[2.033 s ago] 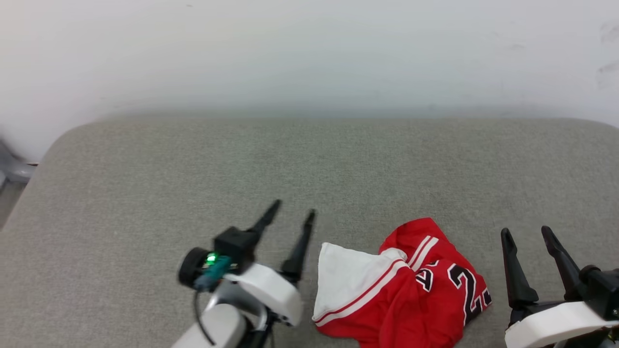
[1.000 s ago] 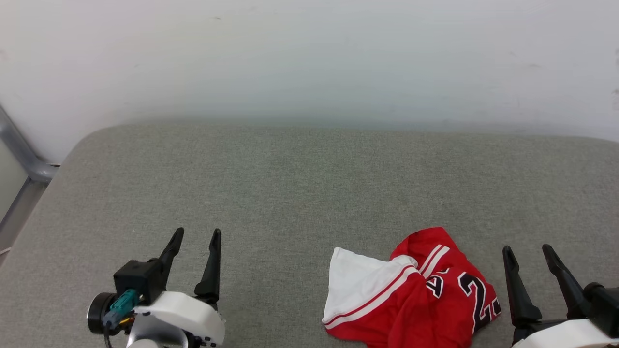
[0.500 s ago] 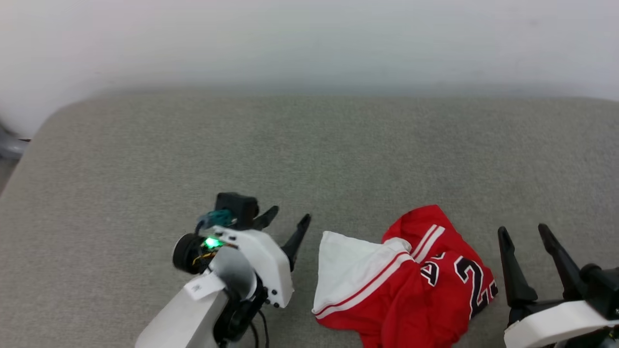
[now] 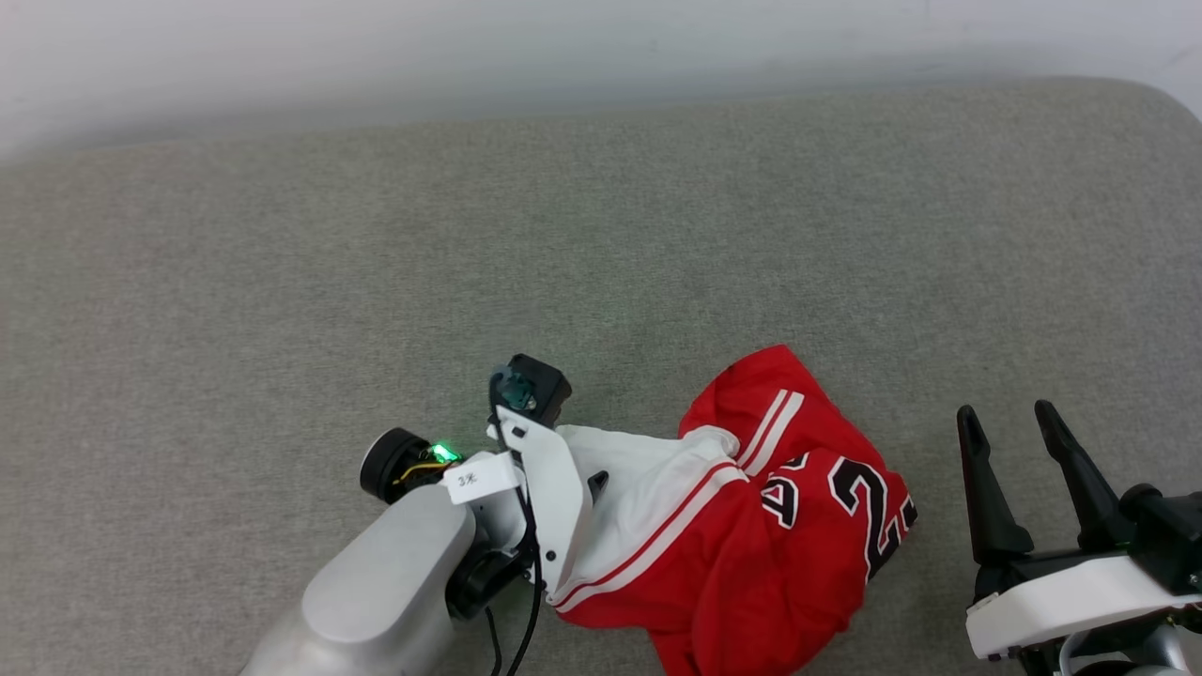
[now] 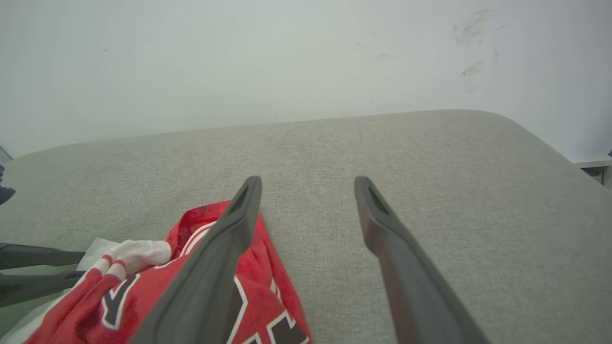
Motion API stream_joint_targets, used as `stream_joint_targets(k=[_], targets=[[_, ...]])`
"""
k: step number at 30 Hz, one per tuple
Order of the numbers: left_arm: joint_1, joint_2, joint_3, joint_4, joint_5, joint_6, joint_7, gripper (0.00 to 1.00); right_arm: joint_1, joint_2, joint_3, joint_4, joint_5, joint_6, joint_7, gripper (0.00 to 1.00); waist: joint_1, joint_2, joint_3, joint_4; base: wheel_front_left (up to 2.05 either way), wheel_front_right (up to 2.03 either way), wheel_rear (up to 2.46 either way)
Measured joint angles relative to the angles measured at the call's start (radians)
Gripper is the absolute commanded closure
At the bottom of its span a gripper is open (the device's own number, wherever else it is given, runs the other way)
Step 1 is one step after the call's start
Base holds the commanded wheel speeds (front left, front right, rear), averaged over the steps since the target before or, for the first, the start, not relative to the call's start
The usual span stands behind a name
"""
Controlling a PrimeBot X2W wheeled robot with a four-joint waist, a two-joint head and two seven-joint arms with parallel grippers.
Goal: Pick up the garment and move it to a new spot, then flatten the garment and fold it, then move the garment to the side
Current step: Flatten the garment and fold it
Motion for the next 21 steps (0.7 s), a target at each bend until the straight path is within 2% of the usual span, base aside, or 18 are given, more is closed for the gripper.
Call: stream_joint_targets(k=[4, 5, 6, 7, 10, 16, 21], targets=[[-0.035, 0.002, -0.040, 0.034, 0.017, -0.028, 0.069, 0.00, -0.013, 0.000, -0.001, 0.019, 0.007, 0.000, -0.018, 0.00, -0.0001, 0.0000, 0.016, -0.025, 0.00, 0.00, 0.00], [-0.041, 0.001, -0.044, 0.040, 0.013, -0.032, 0.086, 0.51, -0.016, 0.000, -0.002, 0.023, 0.007, 0.000, -0.022, 0.00, -0.0001, 0.0000, 0.019, -0.030, 0.00, 0.00, 0.00], [-0.045, 0.002, -0.050, 0.042, 0.016, -0.035, 0.092, 0.78, -0.019, 0.000, -0.003, 0.027, 0.008, 0.000, -0.023, 0.00, -0.0001, 0.0000, 0.020, -0.034, 0.00, 0.00, 0.00], [-0.049, 0.002, -0.054, 0.045, 0.019, -0.036, 0.094, 1.00, -0.020, 0.000, -0.003, 0.031, 0.008, 0.000, -0.027, 0.00, -0.0001, 0.0000, 0.022, -0.038, 0.00, 0.00, 0.00], [-0.053, -0.005, -0.052, 0.052, 0.029, -0.030, 0.053, 1.00, -0.021, 0.000, -0.014, 0.040, 0.013, 0.000, -0.033, 0.00, 0.0000, 0.0000, 0.024, -0.044, 0.00, 0.00, 0.00], [-0.060, -0.012, -0.004, 0.050, 0.032, 0.011, -0.079, 1.00, -0.021, 0.000, -0.042, 0.048, 0.015, 0.000, -0.040, 0.00, 0.0000, 0.0000, 0.006, -0.032, 0.00, 0.00, 0.00], [-0.079, 0.036, 0.097, 0.003, 0.012, 0.071, -0.182, 1.00, -0.020, 0.000, -0.052, 0.047, 0.017, 0.000, -0.037, 0.00, -0.0001, 0.0000, -0.018, -0.005, 0.00, 0.00, 0.00]])
